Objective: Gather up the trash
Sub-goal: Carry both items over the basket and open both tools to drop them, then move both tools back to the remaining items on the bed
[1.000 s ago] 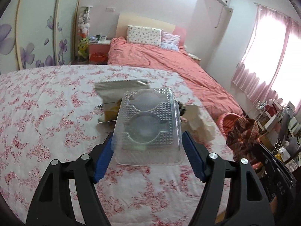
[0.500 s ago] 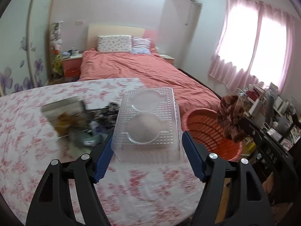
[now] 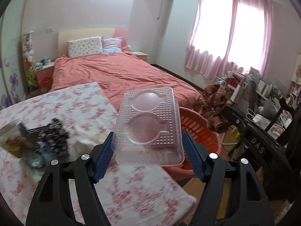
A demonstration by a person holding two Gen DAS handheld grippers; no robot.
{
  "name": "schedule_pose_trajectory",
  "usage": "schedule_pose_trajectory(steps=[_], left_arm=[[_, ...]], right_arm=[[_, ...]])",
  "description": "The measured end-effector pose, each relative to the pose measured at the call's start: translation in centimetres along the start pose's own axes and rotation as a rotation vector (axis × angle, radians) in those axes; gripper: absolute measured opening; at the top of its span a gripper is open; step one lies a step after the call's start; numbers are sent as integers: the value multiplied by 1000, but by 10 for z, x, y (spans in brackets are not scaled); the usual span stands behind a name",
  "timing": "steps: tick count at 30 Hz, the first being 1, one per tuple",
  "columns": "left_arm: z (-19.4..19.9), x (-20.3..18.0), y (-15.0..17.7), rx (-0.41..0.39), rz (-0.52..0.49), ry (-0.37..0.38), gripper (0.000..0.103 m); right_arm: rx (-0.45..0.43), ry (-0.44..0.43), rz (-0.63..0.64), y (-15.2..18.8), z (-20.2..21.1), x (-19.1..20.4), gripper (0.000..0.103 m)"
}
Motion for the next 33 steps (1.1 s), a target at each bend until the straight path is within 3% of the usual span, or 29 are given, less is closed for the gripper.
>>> schedule_pose_trajectory(steps=[12, 25, 31, 33], left_arm=[[-53, -35, -6, 46, -45, 74, 71], [-86, -49, -7, 95, -57, 81, 71], [-99, -51, -2, 143, -49, 73, 79], [-101, -49, 0, 157, -46, 65, 82]], right_arm=[[0, 0, -74, -11, -30, -41, 9], [31, -7, -120, -12, -61, -62, 9], [36, -19, -149, -15, -74, -74, 19], [38, -12, -159, -14, -76, -77, 33]])
Point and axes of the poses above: each gripper's, at about its wrist camera, not at the fingertips, and z roughly against the way its jaws point, x to its left, y to its underside, the point moved 1 cm from there along -z, roughly the way its jaws point, and after that the axes turned 7 degrees about -z, right-handed, at the moved point
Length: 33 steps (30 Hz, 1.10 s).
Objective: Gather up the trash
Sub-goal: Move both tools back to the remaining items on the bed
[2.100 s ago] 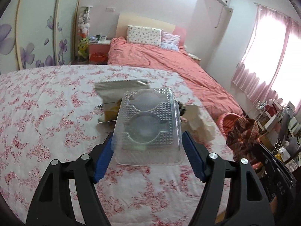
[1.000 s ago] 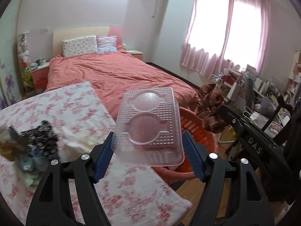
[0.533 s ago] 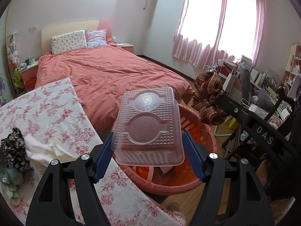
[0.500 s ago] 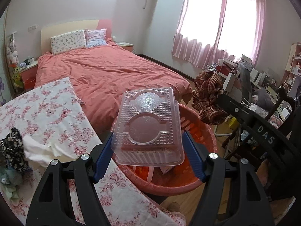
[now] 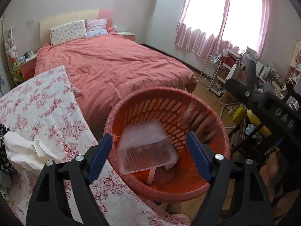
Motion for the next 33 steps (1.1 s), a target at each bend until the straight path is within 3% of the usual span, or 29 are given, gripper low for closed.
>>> schedule_pose_trajectory(steps=[6, 14, 33], left_arm=[[4, 10, 10, 27, 21, -36, 83], [38, 41, 25, 6, 35, -148, 83], [141, 161, 96, -25, 268, -392, 85]], right_arm=[[0, 48, 13, 7, 4, -4, 44], [33, 55, 70, 20, 9, 16, 48], [224, -129, 287, 101, 7, 166, 48]])
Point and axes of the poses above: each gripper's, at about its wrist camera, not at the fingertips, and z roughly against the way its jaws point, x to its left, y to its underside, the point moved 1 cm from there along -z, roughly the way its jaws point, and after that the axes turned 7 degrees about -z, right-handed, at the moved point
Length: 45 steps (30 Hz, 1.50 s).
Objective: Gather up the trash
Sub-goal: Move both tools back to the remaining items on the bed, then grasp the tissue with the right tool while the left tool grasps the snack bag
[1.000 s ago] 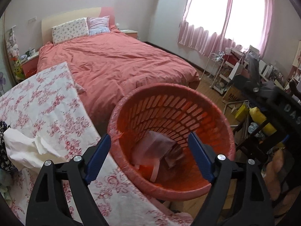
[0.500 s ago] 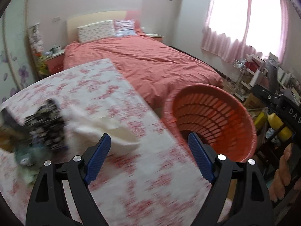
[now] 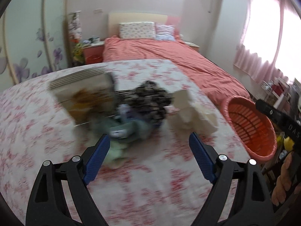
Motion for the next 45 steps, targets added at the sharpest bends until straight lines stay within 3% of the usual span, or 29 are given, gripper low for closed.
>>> schedule_pose_trajectory(steps=[10, 20, 24, 29, 35, 41, 45], left_arm=[[9, 61, 15, 5, 118, -89, 86], [11, 87, 19, 1, 157, -109, 91], [10, 83, 17, -7, 154, -113, 95], [5, 76, 7, -27, 167, -150, 101], [-5, 69, -7, -44, 214, -183, 101], [-21, 57, -22, -34, 197, -208, 101], [-29, 50, -26, -33, 163, -268, 101]], right_arm=[[104, -15, 109, 27, -40, 60, 50], [129, 36, 174, 31, -73, 91, 50], [155, 56, 181, 33, -83, 90, 33], [124, 47, 180, 31, -75, 88, 11], [107, 36, 174, 31, -61, 79, 8], [108, 28, 155, 29, -56, 70, 8], [109, 25, 150, 30, -56, 66, 8]])
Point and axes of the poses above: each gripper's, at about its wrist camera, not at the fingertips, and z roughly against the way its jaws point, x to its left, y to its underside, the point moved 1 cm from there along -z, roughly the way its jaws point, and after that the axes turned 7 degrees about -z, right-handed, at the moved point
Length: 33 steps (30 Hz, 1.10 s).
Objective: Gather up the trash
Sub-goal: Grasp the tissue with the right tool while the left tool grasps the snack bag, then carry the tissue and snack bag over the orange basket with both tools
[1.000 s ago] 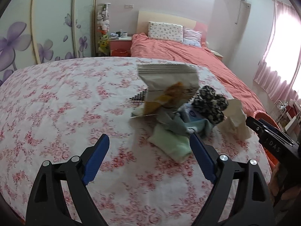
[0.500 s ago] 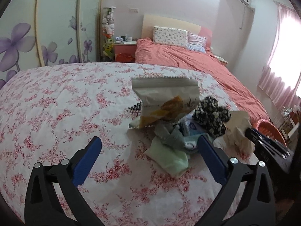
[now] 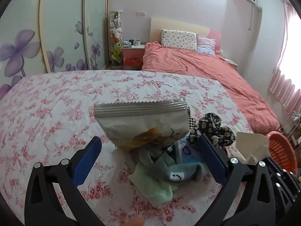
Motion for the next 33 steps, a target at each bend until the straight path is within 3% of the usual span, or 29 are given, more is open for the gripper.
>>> schedule_pose_trajectory(steps=[4, 13, 20, 33], left_arm=[[-6, 3, -3, -10, 10, -61, 101], [-17, -2, -9, -13, -5, -55, 100], [-13, -2, -9, -42, -26, -19, 72], [-1, 14, -11, -85, 15, 14, 61]], right_arm=[[0, -4, -4, 1, 0, -2, 8], [1, -13, -11, 3, 0, -4, 8], [-6, -14, -22, 2, 1, -6, 8], [-24, -15, -55, -3, 14, -11, 8]])
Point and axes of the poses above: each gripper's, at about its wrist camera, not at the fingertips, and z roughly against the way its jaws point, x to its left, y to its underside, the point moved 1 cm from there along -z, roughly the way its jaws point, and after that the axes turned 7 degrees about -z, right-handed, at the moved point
